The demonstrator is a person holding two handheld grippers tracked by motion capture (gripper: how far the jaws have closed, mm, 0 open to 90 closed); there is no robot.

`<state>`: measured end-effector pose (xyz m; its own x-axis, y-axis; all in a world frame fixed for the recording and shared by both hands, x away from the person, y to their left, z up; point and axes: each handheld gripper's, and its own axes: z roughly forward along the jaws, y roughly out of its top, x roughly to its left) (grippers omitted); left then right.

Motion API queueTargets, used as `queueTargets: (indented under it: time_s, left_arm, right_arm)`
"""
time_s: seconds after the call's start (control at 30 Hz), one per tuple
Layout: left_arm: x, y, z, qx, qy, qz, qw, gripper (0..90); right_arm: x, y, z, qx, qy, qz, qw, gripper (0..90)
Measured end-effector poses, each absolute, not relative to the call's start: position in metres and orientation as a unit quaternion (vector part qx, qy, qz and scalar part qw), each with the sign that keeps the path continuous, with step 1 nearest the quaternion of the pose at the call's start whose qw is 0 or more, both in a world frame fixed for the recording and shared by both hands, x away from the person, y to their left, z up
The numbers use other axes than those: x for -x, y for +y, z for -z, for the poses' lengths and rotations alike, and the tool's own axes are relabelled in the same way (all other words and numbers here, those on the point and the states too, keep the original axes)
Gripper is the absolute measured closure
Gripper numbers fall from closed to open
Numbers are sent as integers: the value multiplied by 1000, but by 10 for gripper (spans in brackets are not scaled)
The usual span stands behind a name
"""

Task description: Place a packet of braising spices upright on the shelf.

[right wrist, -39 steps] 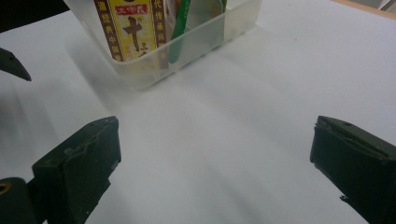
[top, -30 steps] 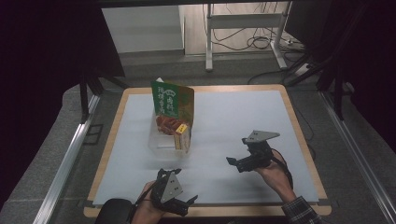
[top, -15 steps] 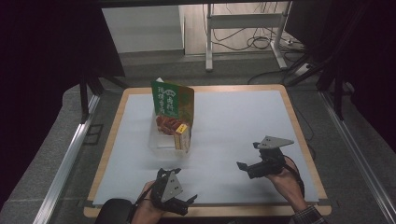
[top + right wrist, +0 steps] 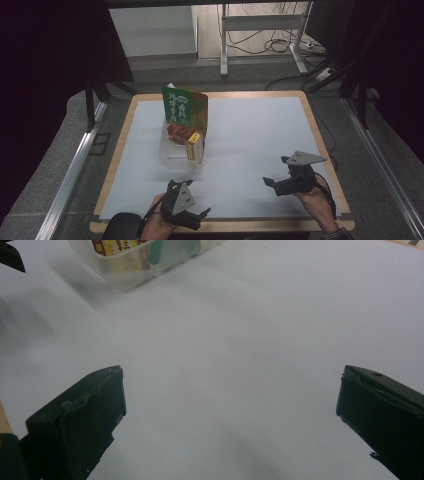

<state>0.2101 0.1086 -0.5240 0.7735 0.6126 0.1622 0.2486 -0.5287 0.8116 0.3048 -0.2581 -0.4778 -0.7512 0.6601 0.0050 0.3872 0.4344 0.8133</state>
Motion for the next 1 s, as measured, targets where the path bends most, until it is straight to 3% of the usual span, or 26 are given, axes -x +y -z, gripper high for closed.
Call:
queueTargets:
  time_s: [1.0]
  left_arm:
    - [-213, 112, 525, -845, 267, -221, 407, 21]
  right_arm:
    - [-276, -299, 484, -338, 823, -414, 192, 0]
